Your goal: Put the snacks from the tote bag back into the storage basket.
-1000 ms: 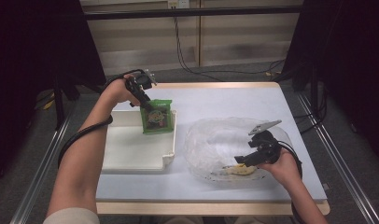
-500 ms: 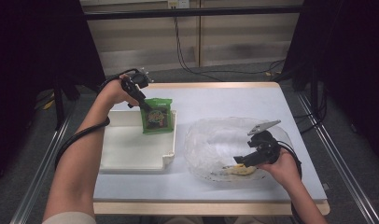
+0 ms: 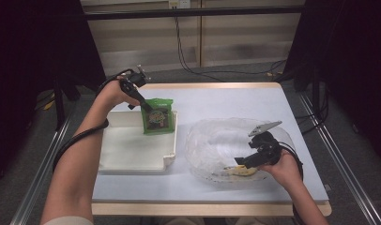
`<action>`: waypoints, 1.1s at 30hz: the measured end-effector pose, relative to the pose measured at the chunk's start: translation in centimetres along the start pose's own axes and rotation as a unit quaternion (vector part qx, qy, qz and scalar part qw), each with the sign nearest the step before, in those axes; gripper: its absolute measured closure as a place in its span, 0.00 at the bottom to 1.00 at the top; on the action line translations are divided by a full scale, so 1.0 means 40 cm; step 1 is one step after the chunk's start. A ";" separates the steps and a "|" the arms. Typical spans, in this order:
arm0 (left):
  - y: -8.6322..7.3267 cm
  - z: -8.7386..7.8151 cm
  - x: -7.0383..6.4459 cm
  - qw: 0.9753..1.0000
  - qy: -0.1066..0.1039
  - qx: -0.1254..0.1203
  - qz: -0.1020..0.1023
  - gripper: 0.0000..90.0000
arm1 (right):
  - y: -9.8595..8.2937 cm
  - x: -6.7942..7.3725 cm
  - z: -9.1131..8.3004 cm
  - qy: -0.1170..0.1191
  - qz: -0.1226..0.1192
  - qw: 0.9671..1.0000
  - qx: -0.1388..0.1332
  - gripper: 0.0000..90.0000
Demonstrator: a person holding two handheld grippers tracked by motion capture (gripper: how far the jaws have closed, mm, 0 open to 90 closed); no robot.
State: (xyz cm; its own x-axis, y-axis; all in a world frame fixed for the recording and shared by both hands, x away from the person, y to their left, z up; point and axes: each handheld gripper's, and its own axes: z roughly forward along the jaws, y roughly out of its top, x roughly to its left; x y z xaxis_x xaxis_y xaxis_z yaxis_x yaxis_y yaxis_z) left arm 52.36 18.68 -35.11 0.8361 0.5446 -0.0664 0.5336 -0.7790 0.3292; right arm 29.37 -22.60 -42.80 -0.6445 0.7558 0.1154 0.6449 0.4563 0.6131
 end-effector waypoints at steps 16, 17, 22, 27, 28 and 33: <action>-0.036 -0.012 -0.011 0.997 -0.011 -0.016 -0.071 0.10 | -0.003 0.008 0.001 0.004 -0.003 1.000 0.001 0.14; -0.038 -0.009 -0.017 0.996 -0.011 -0.024 -0.083 0.10 | -0.003 0.008 0.001 0.005 -0.001 1.000 0.001 0.15; -0.046 -0.019 -0.022 0.996 -0.009 -0.026 -0.088 0.10 | 0.001 0.014 -0.002 0.008 -0.005 1.000 -0.001 0.14; -0.057 -0.031 -0.025 0.995 -0.007 -0.032 -0.096 0.09 | -0.002 0.015 -0.005 0.009 -0.008 1.000 -0.004 0.15; -0.060 -0.032 -0.025 0.995 -0.004 -0.033 -0.096 0.09 | -0.002 0.016 -0.006 0.007 -0.005 1.000 -0.001 0.14; -0.073 -0.027 -0.034 0.993 -0.008 -0.039 -0.108 0.09 | -0.003 0.013 -0.003 0.009 -0.006 1.000 -0.002 0.15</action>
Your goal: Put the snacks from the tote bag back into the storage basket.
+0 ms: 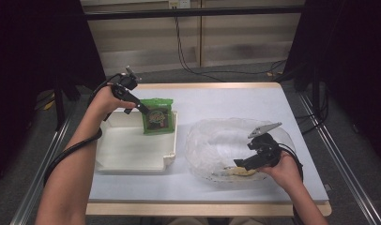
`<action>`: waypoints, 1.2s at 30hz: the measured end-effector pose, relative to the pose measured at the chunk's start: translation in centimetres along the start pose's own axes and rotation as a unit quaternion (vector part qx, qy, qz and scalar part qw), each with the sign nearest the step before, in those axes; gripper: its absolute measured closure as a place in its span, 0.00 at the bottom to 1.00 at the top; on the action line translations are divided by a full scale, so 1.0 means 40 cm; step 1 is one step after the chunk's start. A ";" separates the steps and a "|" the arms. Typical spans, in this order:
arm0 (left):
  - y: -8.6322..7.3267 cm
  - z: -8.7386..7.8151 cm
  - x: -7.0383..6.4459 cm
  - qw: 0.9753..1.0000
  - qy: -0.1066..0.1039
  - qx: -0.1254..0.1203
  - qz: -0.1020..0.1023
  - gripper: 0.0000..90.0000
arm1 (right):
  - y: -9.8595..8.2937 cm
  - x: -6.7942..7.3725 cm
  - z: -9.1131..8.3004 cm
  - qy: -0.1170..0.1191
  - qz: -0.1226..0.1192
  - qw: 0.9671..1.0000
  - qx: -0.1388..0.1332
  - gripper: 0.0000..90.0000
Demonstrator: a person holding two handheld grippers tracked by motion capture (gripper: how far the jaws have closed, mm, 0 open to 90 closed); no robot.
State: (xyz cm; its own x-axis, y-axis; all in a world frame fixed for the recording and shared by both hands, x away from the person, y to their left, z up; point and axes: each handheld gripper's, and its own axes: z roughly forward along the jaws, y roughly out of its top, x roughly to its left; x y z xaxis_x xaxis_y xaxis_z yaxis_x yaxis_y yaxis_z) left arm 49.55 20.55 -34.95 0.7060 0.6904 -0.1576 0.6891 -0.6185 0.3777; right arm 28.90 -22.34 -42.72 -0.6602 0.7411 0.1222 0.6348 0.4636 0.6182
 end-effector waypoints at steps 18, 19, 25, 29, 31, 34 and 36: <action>-0.053 0.020 -0.012 1.000 -0.012 0.010 0.012 0.09 | 0.001 0.002 0.004 -0.003 0.003 1.000 0.008 0.14; -0.055 0.022 -0.015 1.000 -0.012 0.006 0.005 0.09 | 0.002 0.001 0.004 0.000 -0.002 1.000 0.003 0.14; -0.060 0.024 -0.021 1.000 -0.016 0.003 0.017 0.09 | 0.003 0.003 -0.002 -0.003 -0.001 1.000 0.001 0.15; -0.067 0.024 -0.029 1.000 -0.018 -0.007 0.017 0.09 | 0.006 0.004 0.001 0.000 -0.002 1.000 0.001 0.14; -0.072 0.025 -0.030 1.000 -0.018 -0.007 0.023 0.09 | 0.006 0.003 0.004 0.000 -0.004 1.000 0.002 0.14; -0.081 0.029 -0.035 1.000 -0.019 -0.012 0.021 0.09 | 0.009 0.003 0.003 0.001 -0.007 1.000 0.000 0.14; -0.086 0.030 -0.040 0.999 -0.020 -0.014 0.024 0.10 | 0.013 0.004 0.001 0.001 -0.004 1.000 -0.003 0.14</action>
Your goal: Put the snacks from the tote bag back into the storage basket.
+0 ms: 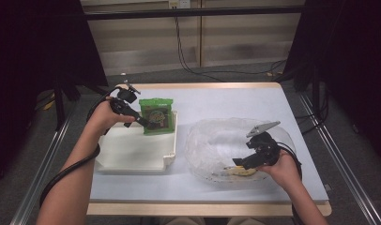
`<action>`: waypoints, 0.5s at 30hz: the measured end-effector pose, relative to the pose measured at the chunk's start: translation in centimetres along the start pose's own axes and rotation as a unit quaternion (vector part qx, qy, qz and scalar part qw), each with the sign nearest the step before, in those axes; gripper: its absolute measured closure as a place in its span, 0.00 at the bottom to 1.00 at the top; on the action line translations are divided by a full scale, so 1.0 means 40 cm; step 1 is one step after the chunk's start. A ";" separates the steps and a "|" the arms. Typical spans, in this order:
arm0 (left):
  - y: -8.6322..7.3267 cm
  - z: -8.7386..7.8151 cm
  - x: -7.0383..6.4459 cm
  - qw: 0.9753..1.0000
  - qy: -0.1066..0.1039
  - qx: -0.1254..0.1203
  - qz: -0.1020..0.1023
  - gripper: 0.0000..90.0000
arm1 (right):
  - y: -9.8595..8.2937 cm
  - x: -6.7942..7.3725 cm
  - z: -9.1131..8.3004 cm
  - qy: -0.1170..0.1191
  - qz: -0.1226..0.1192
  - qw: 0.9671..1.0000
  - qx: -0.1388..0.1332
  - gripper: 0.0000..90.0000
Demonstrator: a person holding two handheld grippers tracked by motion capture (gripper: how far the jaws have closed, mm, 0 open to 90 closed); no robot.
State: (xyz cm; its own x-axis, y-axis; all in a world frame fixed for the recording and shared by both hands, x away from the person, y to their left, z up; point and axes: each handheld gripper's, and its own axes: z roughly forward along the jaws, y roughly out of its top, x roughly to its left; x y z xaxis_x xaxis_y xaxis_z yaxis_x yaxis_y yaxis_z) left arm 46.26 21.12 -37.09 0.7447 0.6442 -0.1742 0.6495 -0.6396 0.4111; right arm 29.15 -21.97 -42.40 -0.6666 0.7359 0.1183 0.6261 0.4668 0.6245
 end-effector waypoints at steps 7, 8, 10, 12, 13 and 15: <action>-0.020 0.010 -0.023 1.000 0.001 -0.013 0.008 0.10 | 0.007 0.006 0.000 0.000 -0.008 1.000 0.003 0.14; -0.023 0.010 -0.026 1.000 0.001 -0.012 0.012 0.10 | 0.010 0.004 0.000 0.002 -0.009 1.000 0.000 0.14; -0.031 0.016 -0.033 1.000 -0.002 -0.015 0.014 0.10 | 0.015 0.004 -0.001 0.003 -0.010 1.000 -0.007 0.14; -0.038 0.017 -0.040 1.000 0.001 -0.018 0.010 0.10 | 0.017 0.006 0.001 0.002 -0.011 1.000 -0.004 0.14; -0.042 0.020 -0.045 1.000 0.001 -0.027 0.006 0.10 | 0.018 0.007 0.002 0.002 -0.013 1.000 -0.003 0.14; -0.047 0.021 -0.052 1.000 0.008 -0.024 0.012 0.10 | 0.019 0.009 0.003 0.004 -0.014 1.000 -0.002 0.14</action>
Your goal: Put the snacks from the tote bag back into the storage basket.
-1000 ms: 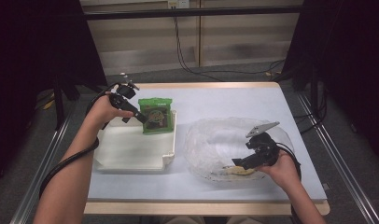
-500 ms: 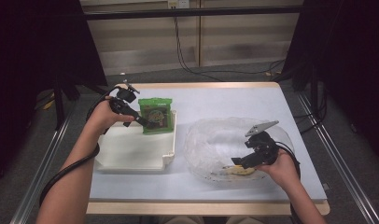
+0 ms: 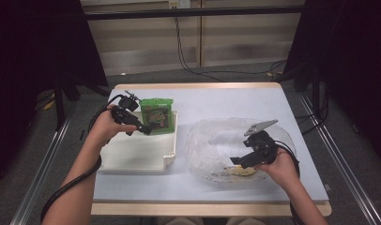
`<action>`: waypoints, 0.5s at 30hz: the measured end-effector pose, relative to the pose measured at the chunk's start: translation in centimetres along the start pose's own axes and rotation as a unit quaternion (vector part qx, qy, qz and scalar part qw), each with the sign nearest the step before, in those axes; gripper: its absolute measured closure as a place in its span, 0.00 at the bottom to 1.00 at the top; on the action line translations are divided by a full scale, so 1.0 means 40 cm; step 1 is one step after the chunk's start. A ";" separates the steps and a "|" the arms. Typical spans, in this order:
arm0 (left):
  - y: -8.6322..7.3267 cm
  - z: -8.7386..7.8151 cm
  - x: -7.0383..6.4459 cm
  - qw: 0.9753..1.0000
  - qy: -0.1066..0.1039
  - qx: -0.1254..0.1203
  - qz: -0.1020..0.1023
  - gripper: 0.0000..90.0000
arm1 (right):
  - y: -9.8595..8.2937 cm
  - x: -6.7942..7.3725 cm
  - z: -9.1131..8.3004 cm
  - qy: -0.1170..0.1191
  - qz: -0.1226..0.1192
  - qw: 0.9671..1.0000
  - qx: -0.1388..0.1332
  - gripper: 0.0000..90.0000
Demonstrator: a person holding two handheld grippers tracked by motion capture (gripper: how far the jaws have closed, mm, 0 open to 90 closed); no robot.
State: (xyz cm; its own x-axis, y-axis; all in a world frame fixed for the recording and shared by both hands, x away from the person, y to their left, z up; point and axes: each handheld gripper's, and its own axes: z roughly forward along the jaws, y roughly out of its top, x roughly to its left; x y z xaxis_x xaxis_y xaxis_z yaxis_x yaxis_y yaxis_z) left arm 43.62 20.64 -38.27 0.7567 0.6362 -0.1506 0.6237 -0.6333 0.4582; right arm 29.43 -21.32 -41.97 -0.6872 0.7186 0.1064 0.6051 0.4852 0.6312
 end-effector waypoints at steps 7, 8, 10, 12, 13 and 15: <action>-0.021 0.012 -0.024 1.000 0.009 0.003 0.021 0.10 | 0.006 0.002 0.001 0.004 -0.004 1.000 -0.006 0.14; -0.024 0.014 -0.023 1.000 0.008 -0.001 0.021 0.10 | 0.006 0.003 0.002 0.003 -0.001 1.000 -0.003 0.14; -0.032 0.019 -0.024 1.000 0.005 -0.007 0.015 0.10 | 0.007 0.005 0.004 0.002 0.000 1.000 0.001 0.14; -0.040 0.026 -0.026 1.000 0.002 -0.018 0.007 0.10 | 0.007 0.005 0.008 0.005 -0.006 1.000 0.000 0.14; -0.042 0.024 -0.023 1.000 0.004 -0.010 0.014 0.10 | 0.008 0.005 0.009 0.006 -0.005 1.000 0.001 0.14; -0.046 0.027 -0.024 1.000 0.007 -0.016 0.017 0.10 | 0.008 0.007 0.010 0.006 -0.003 1.000 0.003 0.14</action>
State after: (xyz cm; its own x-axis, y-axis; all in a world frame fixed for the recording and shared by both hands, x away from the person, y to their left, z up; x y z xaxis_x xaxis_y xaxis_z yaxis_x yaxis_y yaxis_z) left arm 41.95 20.72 -39.92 0.7747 0.6204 -0.1226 0.5906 -0.6405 0.4909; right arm 29.60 -20.76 -42.04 -0.6961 0.7092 0.1115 0.6031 0.4934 0.6268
